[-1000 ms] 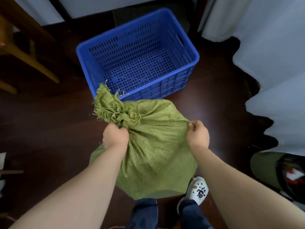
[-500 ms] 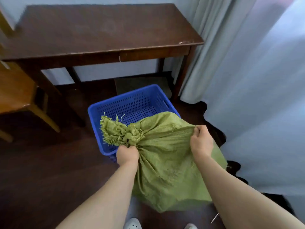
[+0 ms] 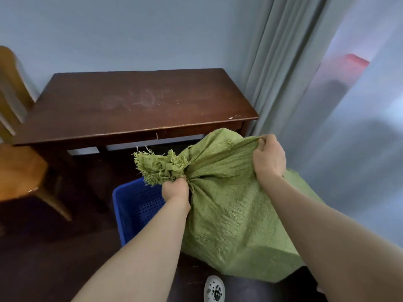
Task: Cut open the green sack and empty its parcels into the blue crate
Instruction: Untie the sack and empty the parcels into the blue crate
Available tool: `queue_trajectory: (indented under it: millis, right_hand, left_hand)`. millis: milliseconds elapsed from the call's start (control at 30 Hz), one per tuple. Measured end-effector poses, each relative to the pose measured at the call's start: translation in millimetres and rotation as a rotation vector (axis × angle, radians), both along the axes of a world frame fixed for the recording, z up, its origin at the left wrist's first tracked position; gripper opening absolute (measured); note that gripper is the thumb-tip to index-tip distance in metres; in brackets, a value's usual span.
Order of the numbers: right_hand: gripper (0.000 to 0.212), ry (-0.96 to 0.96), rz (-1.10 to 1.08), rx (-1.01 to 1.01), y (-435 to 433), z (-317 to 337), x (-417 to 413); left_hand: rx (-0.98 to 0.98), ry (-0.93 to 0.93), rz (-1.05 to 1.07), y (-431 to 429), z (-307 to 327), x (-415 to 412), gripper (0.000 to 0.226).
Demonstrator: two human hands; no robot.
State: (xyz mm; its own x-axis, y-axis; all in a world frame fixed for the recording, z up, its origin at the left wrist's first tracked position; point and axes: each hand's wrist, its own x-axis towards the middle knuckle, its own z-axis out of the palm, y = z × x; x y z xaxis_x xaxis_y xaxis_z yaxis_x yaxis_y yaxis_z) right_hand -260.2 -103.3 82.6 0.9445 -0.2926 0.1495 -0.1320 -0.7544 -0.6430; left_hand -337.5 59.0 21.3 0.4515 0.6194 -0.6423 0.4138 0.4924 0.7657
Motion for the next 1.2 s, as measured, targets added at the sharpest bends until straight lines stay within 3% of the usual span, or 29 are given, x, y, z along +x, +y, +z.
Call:
queue_trajectory:
  millis: [300,567,700,800,900,1033,1133,1200]
  right_hand:
    - [0.024,0.029,0.185,0.052,13.5,-27.2,91.6]
    - [0.022,0.162,0.310,0.003,58.9,-100.5,110.8]
    - [0.022,0.340,0.444,-0.076,84.3,-129.1,110.0]
    - [0.048,0.470,0.634,-0.130,92.3,-147.7,101.4]
    - [0.071,0.580,0.779,-0.321,101.7,-173.0,92.0]
    - [0.052,0.669,0.732,-0.438,138.8,-211.9,80.1]
    - [0.041,0.608,0.676,-0.416,168.2,-237.7,78.9]
    - [0.036,0.564,0.659,-0.408,182.7,-253.2,82.9]
  left_hand:
    - [-0.023,0.006,0.145,5.8,-27.2,78.1,0.031]
    - [-0.049,0.098,0.292,49.7,-106.2,101.3,0.036]
    - [-0.056,0.143,0.301,83.1,-146.5,99.8,0.042]
    - [-0.053,0.199,0.306,102.7,-175.6,94.7,0.042]
    - [-0.060,0.253,0.286,119.2,-205.1,89.2,0.041]
    - [-0.106,0.350,0.231,146.2,-253.2,78.1,0.046]
    - [-0.103,0.369,0.191,166.1,-271.8,80.0,0.061]
    - [-0.082,0.387,0.159,179.2,-281.4,85.2,0.059]
